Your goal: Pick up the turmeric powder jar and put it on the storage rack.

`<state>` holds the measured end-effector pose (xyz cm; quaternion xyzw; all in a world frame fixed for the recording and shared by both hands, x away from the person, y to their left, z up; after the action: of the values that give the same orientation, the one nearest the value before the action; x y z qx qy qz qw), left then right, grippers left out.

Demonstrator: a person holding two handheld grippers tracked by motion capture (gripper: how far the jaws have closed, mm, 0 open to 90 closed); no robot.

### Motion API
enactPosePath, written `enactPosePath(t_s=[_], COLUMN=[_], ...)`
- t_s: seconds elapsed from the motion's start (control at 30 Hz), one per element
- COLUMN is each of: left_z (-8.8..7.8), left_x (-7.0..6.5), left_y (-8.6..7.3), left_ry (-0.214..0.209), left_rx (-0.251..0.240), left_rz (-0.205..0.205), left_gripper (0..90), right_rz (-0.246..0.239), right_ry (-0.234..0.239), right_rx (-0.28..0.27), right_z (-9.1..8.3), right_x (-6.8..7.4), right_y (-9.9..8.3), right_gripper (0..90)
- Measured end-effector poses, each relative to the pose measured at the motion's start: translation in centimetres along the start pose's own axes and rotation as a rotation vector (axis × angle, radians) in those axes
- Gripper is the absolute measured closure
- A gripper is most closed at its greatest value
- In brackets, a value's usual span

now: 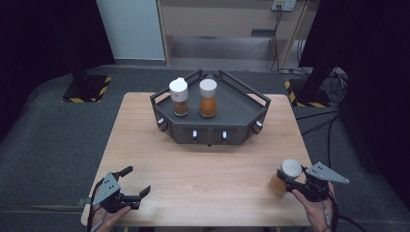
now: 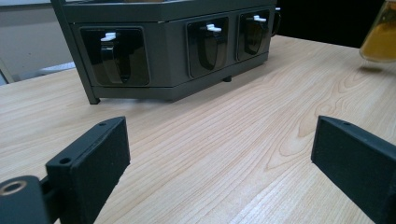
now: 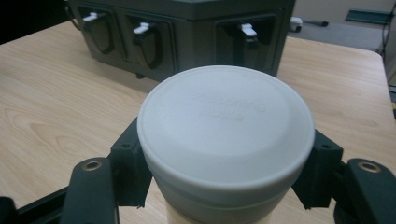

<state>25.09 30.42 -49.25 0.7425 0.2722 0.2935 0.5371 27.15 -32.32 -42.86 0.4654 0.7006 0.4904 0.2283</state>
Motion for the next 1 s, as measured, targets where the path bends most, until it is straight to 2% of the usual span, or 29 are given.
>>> enactPosePath(t_s=[0.27, 0.57, 1.0], left_z=[0.0, -0.1, -0.1], left_x=[0.0, 0.0, 0.1], left_y=[0.0, 0.0, -0.1], left_ry=[0.001, 0.003, 0.002], left_rx=[-0.002, -0.004, -0.004], left_rz=[-0.002, -0.004, -0.005], left_gripper=[3.4, 3.4, 3.4], right_rz=[-0.038, -0.059, -0.068], right_ry=[0.055, 0.128, 0.204], right_rx=[0.006, 0.035, 0.070], right_z=[0.7, 1.6, 2.8], right_x=[1.2, 2.5, 3.8], right_y=[2.7, 5.9, 10.0], right_gripper=[33.7, 33.7, 33.7])
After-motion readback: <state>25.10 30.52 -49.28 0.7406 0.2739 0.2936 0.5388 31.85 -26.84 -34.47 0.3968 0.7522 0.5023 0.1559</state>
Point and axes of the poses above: each handheld gripper's, and its own axes: z roughly forward along the jaws, y roughly out of its top, x roughly to its left, the point moved 10 cm from there along z, roughly forward along the jaws, and after that the axes turned 7 degrees about z, right-handed, at the moved point
